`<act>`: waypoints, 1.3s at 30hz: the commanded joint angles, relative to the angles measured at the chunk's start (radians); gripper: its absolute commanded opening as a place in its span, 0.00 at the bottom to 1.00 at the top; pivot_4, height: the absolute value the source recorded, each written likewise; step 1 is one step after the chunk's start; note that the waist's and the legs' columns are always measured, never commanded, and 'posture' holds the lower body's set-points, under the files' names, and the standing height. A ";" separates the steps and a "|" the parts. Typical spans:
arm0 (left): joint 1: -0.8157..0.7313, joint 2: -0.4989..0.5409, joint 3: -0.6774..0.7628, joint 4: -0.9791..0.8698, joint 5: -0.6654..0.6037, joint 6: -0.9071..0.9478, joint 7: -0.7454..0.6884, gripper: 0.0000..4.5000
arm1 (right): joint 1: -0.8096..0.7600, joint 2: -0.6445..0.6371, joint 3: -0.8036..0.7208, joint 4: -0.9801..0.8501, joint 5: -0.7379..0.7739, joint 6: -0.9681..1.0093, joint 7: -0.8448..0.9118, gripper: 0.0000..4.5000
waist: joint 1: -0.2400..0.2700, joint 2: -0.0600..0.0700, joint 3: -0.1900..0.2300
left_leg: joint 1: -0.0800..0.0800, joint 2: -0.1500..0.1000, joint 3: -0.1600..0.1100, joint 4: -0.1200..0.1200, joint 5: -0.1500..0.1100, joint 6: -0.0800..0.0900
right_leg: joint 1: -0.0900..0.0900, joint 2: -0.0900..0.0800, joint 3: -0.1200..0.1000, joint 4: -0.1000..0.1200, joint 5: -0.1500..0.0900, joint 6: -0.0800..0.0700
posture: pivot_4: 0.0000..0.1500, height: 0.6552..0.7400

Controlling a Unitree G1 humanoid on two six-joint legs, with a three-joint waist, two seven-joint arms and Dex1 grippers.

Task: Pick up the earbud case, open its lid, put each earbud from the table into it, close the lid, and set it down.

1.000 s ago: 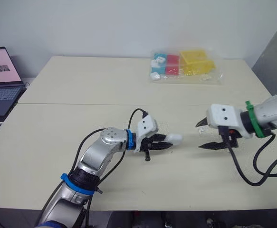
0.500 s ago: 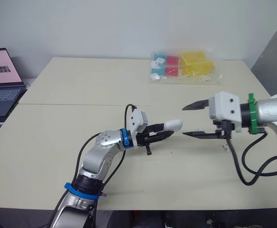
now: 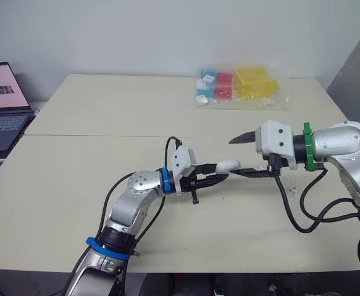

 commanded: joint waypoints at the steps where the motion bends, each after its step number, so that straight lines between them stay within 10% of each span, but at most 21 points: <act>1: -0.010 -0.005 -0.007 -0.033 -0.005 -0.031 -0.011 0.17 | -0.030 -0.003 -0.013 0.007 -0.022 -0.031 -0.003 0.80 | 0.000 0.000 0.000 | 0.000 0.000 0.000 0.000 0.000 0.000 | 0.000 0.000 0.000 0.000 0.000 0.000 | 1.00 0.94; 27: 0.013 0.017 -0.018 0.023 0.038 -0.094 -0.005 0.17 | -0.064 -0.059 -0.169 -0.048 0.207 0.222 0.023 0.80 | 0.001 0.000 0.000 | -0.001 0.000 -0.001 0.000 0.000 0.000 | 0.000 0.000 -0.001 -0.001 0.000 0.000 | 1.00 0.94; 39: 0.042 0.012 0.024 -0.020 0.041 -0.101 0.084 0.17 | 0.284 -0.077 -0.520 -0.205 0.219 0.626 -0.347 0.80 | 0.009 0.000 0.000 | -0.001 0.001 0.000 -0.001 0.000 0.000 | 0.000 -0.001 -0.002 -0.001 0.000 0.000 | 1.00 0.94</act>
